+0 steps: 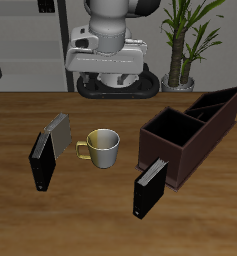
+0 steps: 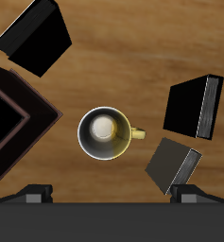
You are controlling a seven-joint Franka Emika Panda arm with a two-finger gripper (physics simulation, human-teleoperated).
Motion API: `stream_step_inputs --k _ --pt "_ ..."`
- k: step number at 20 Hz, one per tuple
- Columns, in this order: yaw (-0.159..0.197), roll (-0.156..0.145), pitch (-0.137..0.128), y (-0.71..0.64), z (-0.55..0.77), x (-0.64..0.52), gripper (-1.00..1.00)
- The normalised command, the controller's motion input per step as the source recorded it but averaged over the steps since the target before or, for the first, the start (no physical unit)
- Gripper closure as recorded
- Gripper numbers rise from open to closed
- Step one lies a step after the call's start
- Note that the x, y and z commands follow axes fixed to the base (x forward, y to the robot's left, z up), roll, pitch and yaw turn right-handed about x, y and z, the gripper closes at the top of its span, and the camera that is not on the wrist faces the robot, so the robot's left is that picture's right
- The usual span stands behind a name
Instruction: Place the right black book into the left desk caddy's front compartment
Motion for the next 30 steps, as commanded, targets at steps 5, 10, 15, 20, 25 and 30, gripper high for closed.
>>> stream_step_inputs --k 5,10,15,20,25,30 --pt "0.092 0.019 -0.067 -0.35 0.1 0.12 -1.0" --pt "-0.021 0.01 -0.02 -0.3 0.04 0.04 -1.0" --pt "0.017 0.035 -0.007 -0.45 -0.01 0.1 -1.0" --pt "0.01 0.008 0.0 -0.28 -0.03 0.05 -1.0" --pt "0.011 -0.017 -0.031 -0.27 -0.03 0.05 -1.0" --pt "-0.007 -0.023 -0.018 -0.21 -0.03 0.06 -1.0"
